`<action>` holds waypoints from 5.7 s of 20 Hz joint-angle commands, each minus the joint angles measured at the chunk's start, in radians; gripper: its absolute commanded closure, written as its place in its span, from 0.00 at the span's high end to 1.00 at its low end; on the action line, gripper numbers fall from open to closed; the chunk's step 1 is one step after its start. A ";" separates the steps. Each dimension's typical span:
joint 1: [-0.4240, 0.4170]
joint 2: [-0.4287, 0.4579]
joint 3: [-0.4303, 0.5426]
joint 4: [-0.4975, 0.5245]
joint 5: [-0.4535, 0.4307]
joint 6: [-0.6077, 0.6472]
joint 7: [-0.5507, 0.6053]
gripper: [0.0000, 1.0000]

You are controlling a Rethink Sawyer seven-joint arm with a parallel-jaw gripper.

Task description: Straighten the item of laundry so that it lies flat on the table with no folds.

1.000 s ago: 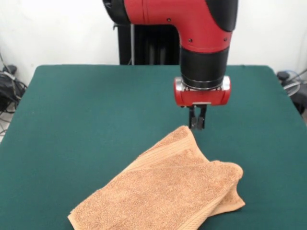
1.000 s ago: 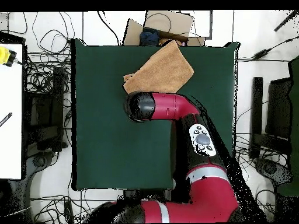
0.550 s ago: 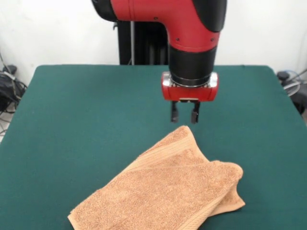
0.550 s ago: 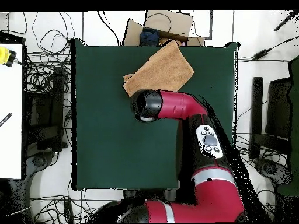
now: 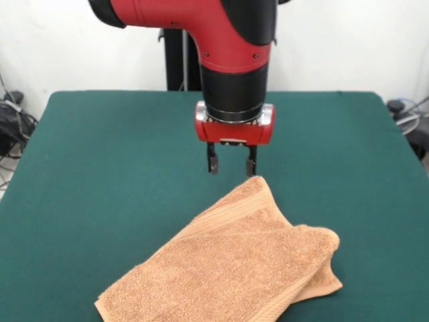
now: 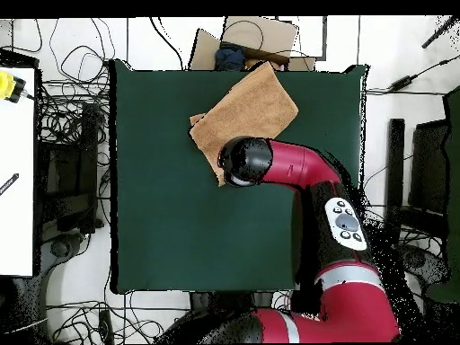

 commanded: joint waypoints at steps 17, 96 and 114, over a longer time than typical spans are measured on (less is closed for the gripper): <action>0.051 0.126 0.033 -0.016 0.003 -0.173 0.142 1.00; -0.214 0.110 0.213 -0.194 -0.109 0.158 -0.227 1.00; -0.244 0.247 0.261 -0.241 -0.155 0.052 -0.218 1.00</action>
